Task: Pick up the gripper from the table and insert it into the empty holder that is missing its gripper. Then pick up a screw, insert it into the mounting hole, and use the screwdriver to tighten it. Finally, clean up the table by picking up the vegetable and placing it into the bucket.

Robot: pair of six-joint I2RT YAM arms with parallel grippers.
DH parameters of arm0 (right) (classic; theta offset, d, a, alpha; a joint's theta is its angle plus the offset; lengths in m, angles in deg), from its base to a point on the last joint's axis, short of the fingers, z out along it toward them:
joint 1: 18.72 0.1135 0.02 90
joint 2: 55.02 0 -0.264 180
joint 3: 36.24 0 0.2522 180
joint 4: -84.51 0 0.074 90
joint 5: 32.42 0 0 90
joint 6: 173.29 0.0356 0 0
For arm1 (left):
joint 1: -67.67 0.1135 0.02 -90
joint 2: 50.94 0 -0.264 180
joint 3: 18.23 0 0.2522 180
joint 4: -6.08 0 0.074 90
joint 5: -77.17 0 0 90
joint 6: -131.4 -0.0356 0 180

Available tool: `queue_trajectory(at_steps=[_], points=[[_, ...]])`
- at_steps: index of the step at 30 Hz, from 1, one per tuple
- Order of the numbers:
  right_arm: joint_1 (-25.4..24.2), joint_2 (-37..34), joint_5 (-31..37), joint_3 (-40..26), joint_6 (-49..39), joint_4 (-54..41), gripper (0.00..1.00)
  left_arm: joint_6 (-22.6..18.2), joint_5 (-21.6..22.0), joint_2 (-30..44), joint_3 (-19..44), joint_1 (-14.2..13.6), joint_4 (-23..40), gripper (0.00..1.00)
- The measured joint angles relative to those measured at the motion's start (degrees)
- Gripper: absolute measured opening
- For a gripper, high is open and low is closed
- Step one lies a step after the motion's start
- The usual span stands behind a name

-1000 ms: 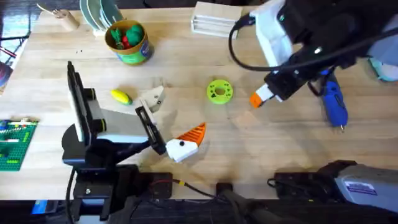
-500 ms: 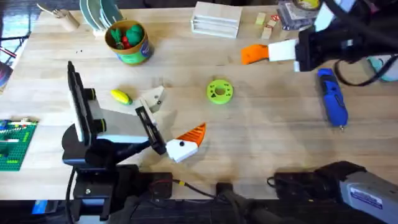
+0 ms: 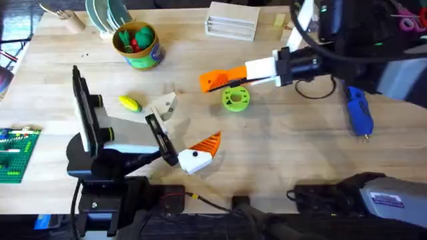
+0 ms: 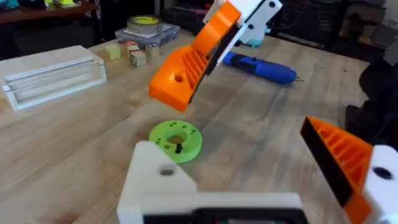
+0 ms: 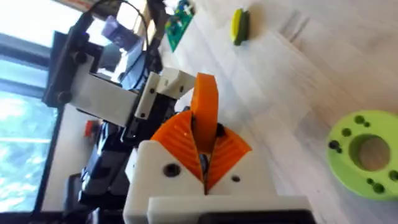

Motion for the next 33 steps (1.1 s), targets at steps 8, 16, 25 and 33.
queue_trajectory(at_steps=[8, 16, 25, 33], points=[[3.9, -12.1, -13.0, 0.0, 9.4, 10.1, 0.010, 0.0, 0.0, 0.0, 0.0, 0.0, 0.0, 0.992], [6.4, -14.7, -17.8, 0.0, 12.7, 11.4, 0.010, 0.0, 0.0, 0.0, 0.0, 0.0, 0.0, 0.993], [9.1, -14.7, -16.9, 0.0, 14.9, 15.1, 0.010, 0.0, 0.0, 0.0, 0.0, 0.0, 0.0, 0.993], [9.3, -15.7, -15.8, 0.0, 19.9, 21.7, 0.010, 0.0, 0.0, 0.0, 0.0, 0.0, 0.0, 0.993]])
